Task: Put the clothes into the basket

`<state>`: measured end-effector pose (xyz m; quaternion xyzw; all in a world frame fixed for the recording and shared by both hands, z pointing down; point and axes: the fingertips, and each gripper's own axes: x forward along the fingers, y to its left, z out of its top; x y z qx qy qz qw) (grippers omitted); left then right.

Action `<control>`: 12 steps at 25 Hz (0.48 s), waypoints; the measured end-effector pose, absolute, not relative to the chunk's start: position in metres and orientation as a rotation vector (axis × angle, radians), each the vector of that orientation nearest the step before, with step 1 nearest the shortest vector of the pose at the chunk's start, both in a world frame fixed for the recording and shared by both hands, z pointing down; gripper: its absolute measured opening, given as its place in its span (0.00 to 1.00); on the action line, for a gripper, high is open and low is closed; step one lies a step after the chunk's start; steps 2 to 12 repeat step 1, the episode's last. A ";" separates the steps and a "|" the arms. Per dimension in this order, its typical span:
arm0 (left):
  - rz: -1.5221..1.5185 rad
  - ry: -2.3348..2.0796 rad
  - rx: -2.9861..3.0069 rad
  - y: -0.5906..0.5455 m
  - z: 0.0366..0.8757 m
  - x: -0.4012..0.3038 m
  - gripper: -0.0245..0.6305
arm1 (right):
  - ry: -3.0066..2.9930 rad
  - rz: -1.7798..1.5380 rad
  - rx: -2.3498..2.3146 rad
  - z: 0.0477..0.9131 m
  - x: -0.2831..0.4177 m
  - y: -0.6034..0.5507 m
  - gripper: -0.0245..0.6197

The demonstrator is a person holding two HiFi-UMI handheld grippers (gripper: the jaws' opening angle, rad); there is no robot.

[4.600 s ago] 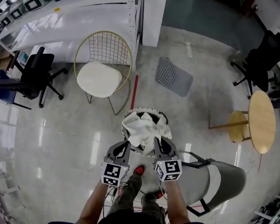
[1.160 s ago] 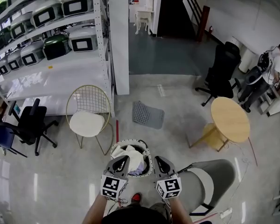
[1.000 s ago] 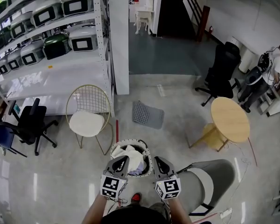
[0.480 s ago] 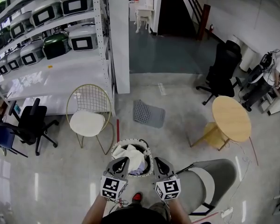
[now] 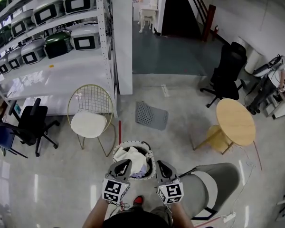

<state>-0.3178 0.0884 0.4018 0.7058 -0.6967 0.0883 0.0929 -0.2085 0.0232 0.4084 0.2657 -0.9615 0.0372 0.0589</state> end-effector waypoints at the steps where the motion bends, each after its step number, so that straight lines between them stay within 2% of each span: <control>1: 0.262 -2.067 2.095 0.088 0.402 -0.318 0.05 | -2.912 0.114 0.804 0.409 -0.209 0.024 0.09; 12: 0.262 -2.067 2.095 0.088 0.402 -0.318 0.05 | -2.912 0.114 0.804 0.409 -0.209 0.024 0.09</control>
